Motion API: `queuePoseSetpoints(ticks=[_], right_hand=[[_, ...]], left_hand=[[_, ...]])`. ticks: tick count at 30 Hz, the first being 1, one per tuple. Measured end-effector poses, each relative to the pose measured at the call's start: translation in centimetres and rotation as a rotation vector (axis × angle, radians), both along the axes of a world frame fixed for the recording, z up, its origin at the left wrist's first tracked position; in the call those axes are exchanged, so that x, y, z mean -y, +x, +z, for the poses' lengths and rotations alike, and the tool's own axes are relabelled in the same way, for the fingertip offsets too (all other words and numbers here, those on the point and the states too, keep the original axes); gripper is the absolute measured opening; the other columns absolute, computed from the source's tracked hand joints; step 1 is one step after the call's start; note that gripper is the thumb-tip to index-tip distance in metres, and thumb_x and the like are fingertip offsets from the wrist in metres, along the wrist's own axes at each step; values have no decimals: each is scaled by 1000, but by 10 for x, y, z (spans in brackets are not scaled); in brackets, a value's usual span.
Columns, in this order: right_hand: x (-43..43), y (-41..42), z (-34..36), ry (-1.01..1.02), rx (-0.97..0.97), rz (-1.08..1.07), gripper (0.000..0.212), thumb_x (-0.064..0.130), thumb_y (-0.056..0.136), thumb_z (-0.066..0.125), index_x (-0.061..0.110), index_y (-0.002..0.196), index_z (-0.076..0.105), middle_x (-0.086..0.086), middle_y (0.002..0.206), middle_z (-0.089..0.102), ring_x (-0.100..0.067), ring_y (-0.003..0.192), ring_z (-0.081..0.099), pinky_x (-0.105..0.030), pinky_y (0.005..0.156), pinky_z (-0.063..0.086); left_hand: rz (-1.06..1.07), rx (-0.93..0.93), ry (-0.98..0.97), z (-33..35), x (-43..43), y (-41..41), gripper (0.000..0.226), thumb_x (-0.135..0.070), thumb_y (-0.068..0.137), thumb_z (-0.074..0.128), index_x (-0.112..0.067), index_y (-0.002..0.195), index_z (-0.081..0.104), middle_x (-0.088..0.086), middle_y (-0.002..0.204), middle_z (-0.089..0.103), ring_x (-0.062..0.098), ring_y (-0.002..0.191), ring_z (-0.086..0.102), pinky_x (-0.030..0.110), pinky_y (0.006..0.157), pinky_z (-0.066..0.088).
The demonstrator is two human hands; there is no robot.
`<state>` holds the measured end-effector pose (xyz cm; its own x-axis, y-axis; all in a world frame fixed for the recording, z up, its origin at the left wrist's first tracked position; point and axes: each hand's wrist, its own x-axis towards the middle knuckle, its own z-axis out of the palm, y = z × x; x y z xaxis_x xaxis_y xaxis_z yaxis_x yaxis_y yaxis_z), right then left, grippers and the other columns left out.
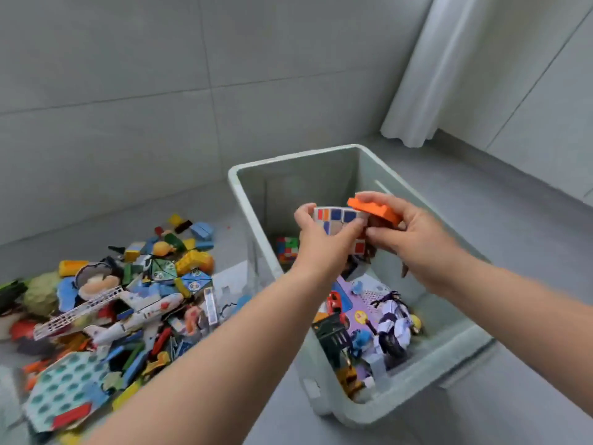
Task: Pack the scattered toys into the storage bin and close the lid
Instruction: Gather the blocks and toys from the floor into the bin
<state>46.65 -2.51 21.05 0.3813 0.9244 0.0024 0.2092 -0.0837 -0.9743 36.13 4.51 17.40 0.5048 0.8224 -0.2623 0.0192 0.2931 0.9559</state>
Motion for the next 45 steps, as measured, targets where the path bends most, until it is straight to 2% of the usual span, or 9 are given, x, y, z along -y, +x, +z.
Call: queuePoseSetpoints(ticks=[5,12,16,20,23,28,36,41,45], right_hand=[[36,56,-75,-434,-303,-8,52,-15,87,42,26,115,57,-12,114,57,-18,94,55,-16,69,53],[45,71,-100,-562,-476,110,74,-23,85,34,32,134,38,4,133,46,-11,107,61,-25,68,47],[48,71,-90,-616,-337,110,75,-19,85,35,34,138,36,7,146,32,-30,130,42,-33,71,41],[35,50,-58,-512,-118,141,66,-21,82,36,32,118,50,3,133,46,-15,124,44,-20,77,49],[5,11,-26,-444,34,346,58,-13,86,46,38,112,55,7,129,54,-8,121,49,-28,95,45],[-61,-109,-7,-364,232,644,49,-3,86,55,42,105,54,8,124,55,-7,117,51,-31,100,42],[-106,-227,-157,-763,310,458,52,3,86,53,20,134,40,1,86,49,-15,68,49,-26,56,45],[-43,-246,-260,-829,523,509,74,27,74,75,30,137,36,-8,137,29,-26,123,41,-32,102,38],[-13,-274,-296,-698,541,554,69,30,79,70,31,138,34,-3,141,23,-21,130,34,-31,105,35]], left_hand=[[-117,-313,-408,-50,42,49,74,-31,84,66,-20,137,14,14,107,54,26,87,59,42,73,55],[-304,-555,-254,-74,28,43,67,-18,89,59,-18,144,20,15,121,55,28,95,60,47,85,53],[-465,-624,-106,-52,15,28,63,-28,94,54,-28,148,21,11,149,35,33,128,41,46,99,39],[-484,-302,-166,-6,-5,-26,45,-18,94,53,-26,137,43,6,134,52,31,114,54,39,91,47],[-238,-94,-145,6,-32,-95,27,-11,94,51,-16,120,56,6,117,64,24,103,65,31,86,54],[271,-101,-106,-28,-66,-230,17,-9,94,52,-14,108,59,7,110,66,17,92,66,25,76,56],[212,-415,-292,-149,-30,-321,37,-3,88,60,-12,122,51,8,116,60,19,101,58,33,89,50],[-121,-694,8,-219,5,-303,74,-7,79,70,-23,141,33,-4,137,46,15,114,49,26,92,44],[-105,-661,-7,-255,18,-291,70,1,85,56,-22,145,27,-1,143,42,16,122,46,19,94,38]])
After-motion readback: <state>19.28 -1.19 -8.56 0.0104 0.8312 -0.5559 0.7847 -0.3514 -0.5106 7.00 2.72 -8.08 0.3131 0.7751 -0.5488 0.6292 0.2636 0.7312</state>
